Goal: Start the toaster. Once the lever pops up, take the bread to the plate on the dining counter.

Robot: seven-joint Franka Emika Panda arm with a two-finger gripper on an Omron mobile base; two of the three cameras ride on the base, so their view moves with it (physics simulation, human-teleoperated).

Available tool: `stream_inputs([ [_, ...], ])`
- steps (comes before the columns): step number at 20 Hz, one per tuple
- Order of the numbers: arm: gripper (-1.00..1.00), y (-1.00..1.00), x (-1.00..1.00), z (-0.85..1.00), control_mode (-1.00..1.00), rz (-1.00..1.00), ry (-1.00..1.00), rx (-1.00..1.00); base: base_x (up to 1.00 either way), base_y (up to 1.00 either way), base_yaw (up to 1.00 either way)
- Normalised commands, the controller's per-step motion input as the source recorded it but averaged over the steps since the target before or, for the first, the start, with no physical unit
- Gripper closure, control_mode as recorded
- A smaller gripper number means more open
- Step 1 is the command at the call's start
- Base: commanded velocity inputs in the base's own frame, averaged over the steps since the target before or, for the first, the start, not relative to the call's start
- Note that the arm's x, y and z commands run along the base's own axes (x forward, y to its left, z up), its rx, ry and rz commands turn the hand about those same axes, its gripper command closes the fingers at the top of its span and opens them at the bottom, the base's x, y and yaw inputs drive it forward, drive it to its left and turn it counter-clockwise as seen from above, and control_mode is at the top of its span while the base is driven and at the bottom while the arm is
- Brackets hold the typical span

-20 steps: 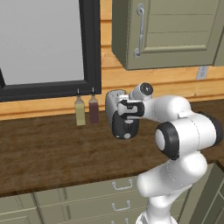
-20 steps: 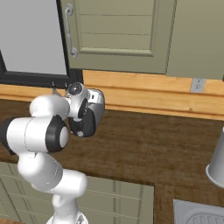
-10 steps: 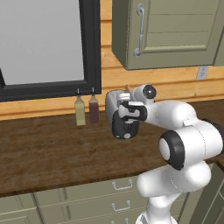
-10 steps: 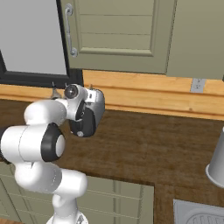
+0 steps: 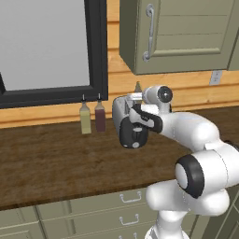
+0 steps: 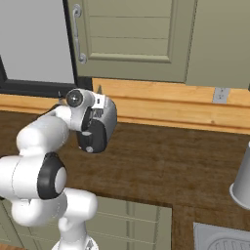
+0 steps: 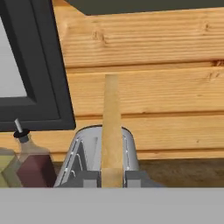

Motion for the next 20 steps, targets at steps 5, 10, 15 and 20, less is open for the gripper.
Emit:
stream_inputs([
  [5, 1.0, 0.0, -0.88, 0.14, -1.0, -0.02, 0.02, 0.0, 0.0, 0.0, 0.0],
  [10, 1.0, -0.17, -0.99, 0.12, -1.0, 0.0, 0.05, 0.0, 0.0, 0.0, 0.0],
  [15, 1.0, -0.19, -1.0, 0.53, -1.0, 0.0, 0.25, 0.02, 0.0, 0.0, 0.0],
  [20, 1.0, -0.09, -1.0, 0.28, -1.0, -0.02, 0.34, 0.05, 0.0, 0.0, 0.0],
])
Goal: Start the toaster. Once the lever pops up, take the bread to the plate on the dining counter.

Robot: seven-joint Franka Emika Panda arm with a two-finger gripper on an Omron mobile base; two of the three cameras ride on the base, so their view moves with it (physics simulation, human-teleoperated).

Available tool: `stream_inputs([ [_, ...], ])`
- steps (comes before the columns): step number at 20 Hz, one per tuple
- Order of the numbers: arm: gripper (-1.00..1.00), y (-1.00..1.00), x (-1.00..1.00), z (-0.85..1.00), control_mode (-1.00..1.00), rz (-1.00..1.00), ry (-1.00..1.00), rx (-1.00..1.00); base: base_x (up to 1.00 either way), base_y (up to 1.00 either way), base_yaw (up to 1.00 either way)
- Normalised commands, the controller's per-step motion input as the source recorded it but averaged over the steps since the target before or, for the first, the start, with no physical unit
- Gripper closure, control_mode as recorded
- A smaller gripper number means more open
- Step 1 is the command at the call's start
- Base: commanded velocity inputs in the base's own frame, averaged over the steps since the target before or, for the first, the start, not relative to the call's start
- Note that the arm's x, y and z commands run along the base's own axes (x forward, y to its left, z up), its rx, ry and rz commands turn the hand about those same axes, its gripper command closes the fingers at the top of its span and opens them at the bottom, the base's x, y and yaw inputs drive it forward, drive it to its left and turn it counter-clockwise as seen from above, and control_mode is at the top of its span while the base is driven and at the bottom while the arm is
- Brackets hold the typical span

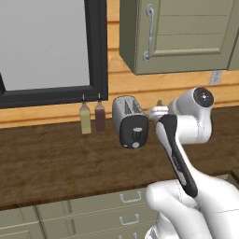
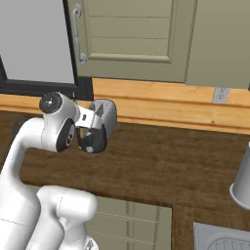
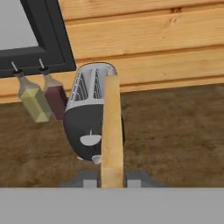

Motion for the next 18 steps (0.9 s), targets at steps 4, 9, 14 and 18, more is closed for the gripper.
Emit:
stream_inputs([
  [4, 1.0, -0.04, -0.98, 0.01, -1.0, -0.02, 0.18, 0.01, 0.0, 0.0, 0.0],
  [9, 1.0, 0.0, -0.78, 0.01, -1.0, 0.0, 0.03, 0.0, 0.0, 0.0, 0.0],
  [14, 1.0, 0.03, -0.66, 0.02, -1.0, 0.0, 0.0, -0.03, 0.0, 0.0, 0.0],
  [18, 1.0, 0.08, -0.5, 0.04, -1.0, 0.0, 0.0, -0.06, 0.0, 0.0, 0.0],
])
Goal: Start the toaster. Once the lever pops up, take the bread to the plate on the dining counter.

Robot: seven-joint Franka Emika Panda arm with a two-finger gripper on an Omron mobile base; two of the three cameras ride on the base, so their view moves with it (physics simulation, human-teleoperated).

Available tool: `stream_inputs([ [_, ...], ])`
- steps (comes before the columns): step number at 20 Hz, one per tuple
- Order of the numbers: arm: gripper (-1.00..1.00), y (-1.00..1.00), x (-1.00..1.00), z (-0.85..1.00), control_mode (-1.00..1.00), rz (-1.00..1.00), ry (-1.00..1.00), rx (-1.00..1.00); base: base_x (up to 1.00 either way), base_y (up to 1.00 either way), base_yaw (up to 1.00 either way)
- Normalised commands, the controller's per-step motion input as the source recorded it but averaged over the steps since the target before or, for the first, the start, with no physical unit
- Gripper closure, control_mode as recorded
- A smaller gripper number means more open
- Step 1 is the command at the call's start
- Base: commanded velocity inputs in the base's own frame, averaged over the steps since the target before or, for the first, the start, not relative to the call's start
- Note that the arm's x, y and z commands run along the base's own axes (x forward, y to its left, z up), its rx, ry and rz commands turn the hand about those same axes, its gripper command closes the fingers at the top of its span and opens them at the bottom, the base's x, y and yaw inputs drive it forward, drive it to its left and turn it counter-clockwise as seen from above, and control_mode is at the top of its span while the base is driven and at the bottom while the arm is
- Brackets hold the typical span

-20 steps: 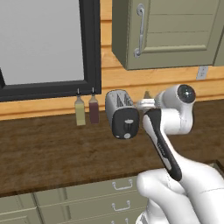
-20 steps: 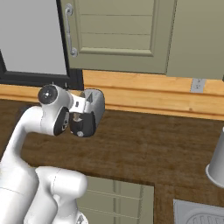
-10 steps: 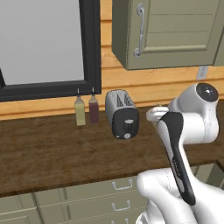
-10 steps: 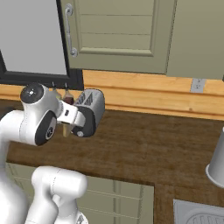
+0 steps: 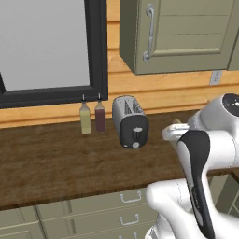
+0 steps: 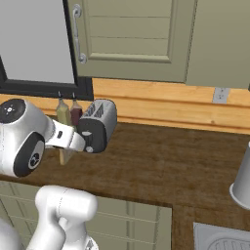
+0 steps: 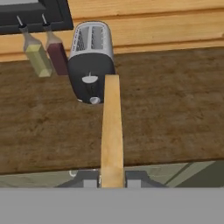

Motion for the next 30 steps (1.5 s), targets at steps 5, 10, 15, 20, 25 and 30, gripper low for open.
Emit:
stream_inputs([
  [5, 1.0, 0.0, -0.41, 0.15, -1.0, 0.0, 0.0, -0.02, 0.0, 0.0, 0.0],
  [10, 1.0, 0.0, -0.5, 0.0, -1.0, 0.0, 0.0, 0.0, 0.0, 0.0, 0.0],
  [15, 1.0, 0.0, -0.26, 0.0, -1.0, 0.0, 0.0, 0.0, 0.0, 0.0, 0.0],
  [20, 1.0, 0.0, 0.0, 0.0, 1.0, 0.0, 0.0, 0.0, -0.45, 0.24, 0.06],
  [25, 1.0, 0.0, 0.0, 0.0, 1.0, 0.0, 0.0, 0.0, -0.43, 0.99, 0.56],
  [30, 1.0, 0.0, 0.0, 0.0, 1.0, 0.0, 0.0, 0.0, -0.4, 0.79, 0.9],
])
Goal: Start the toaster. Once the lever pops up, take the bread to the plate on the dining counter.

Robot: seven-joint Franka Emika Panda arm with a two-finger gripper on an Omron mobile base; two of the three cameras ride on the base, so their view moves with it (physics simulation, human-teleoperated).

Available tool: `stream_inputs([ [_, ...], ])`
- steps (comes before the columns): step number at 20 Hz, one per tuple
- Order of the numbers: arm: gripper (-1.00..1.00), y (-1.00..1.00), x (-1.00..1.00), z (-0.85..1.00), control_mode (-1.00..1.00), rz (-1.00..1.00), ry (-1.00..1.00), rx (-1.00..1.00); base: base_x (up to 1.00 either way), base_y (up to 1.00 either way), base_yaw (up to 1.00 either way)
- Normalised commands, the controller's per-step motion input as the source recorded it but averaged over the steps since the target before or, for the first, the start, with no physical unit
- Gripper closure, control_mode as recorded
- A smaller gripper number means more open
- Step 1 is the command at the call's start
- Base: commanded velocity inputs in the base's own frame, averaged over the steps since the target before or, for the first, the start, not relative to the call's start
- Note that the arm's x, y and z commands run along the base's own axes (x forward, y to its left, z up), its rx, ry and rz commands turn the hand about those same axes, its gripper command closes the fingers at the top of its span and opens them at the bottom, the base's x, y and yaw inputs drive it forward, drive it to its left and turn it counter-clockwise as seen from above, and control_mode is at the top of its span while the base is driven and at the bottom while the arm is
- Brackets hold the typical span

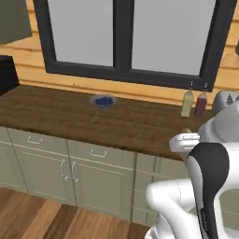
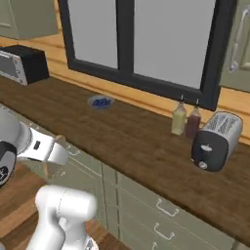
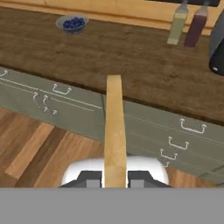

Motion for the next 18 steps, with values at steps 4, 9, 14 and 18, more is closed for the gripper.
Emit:
stream_inputs([
  [4, 1.0, 0.0, 0.0, 0.0, 1.0, 0.0, 0.0, 0.0, -0.31, 0.25, 1.0],
  [9, 1.0, 0.0, 0.0, 0.0, 1.0, 0.0, 0.0, 0.0, -0.28, 0.17, 1.0],
  [14, 1.0, 0.0, 0.0, 0.0, 1.0, 0.0, 0.0, 0.0, -0.26, 0.13, 1.0],
  [18, 1.0, 0.0, 0.0, 0.0, 1.0, 0.0, 0.0, 0.0, -0.26, 0.12, 1.0],
])
